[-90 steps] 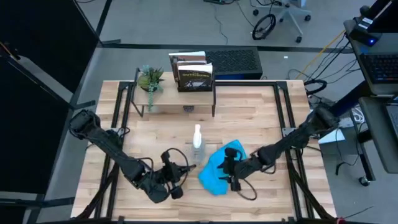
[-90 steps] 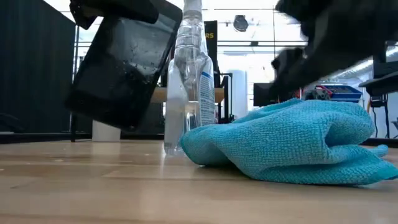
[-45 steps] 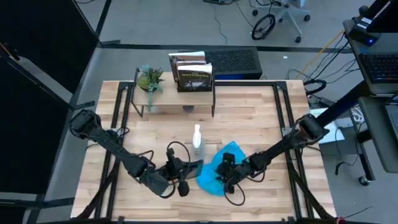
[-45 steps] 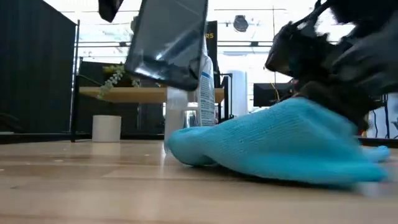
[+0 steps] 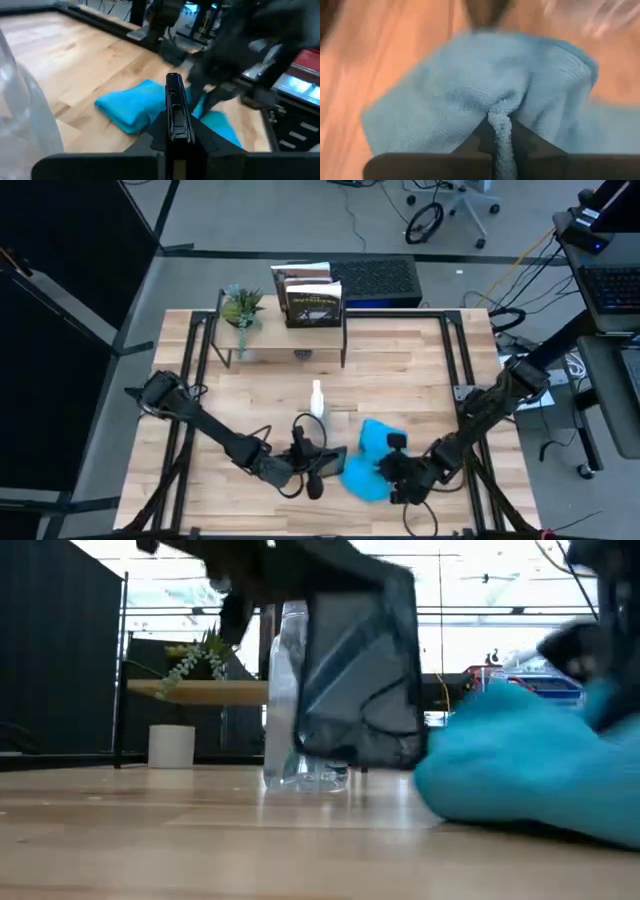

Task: Apply microfiber cloth
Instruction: Wipe the front of the black cellphone with a blue microfiber cloth

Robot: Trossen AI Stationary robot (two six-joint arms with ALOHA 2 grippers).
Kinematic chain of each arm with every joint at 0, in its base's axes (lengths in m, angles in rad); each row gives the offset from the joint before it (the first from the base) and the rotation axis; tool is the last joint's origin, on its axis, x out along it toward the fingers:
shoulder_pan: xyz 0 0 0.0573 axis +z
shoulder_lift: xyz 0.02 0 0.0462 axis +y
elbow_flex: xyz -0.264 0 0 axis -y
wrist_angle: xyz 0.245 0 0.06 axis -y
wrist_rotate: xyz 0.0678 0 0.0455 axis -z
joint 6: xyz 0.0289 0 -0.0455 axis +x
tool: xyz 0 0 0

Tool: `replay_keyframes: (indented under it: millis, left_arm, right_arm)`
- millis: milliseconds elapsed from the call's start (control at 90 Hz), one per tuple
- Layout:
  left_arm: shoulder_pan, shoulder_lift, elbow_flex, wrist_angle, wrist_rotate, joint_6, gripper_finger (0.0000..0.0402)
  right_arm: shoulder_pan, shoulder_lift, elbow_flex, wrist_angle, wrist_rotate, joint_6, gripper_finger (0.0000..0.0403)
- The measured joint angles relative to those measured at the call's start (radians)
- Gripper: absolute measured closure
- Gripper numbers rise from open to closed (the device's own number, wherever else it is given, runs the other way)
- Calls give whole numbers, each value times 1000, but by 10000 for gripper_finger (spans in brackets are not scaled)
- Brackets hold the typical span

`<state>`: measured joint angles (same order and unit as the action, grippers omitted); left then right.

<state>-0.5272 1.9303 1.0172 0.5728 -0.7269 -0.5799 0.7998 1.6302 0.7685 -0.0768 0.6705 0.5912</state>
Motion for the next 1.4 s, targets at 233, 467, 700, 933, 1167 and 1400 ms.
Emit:
replay_keyframes:
  millis: [233,467,700,933,1167,1400]
  left_arm:
    - [44,21,0,31,29,-51,388]
    - [55,21,0,45,36,-42,388]
    - [57,21,0,39,19,-42,388]
    - [58,23,4,85,28,-3,388]
    - [59,23,19,98,28,28,388]
    - [57,21,23,115,38,35,388]
  right_arm:
    - [-30,27,2,329,141,-376,403]
    - [-135,27,4,414,161,-501,403]
    - [-189,29,4,422,101,-502,403]
    - [-178,143,7,557,79,-487,403]
    - [-156,227,8,555,33,-396,403]
    - [-134,172,7,528,50,-461,403]
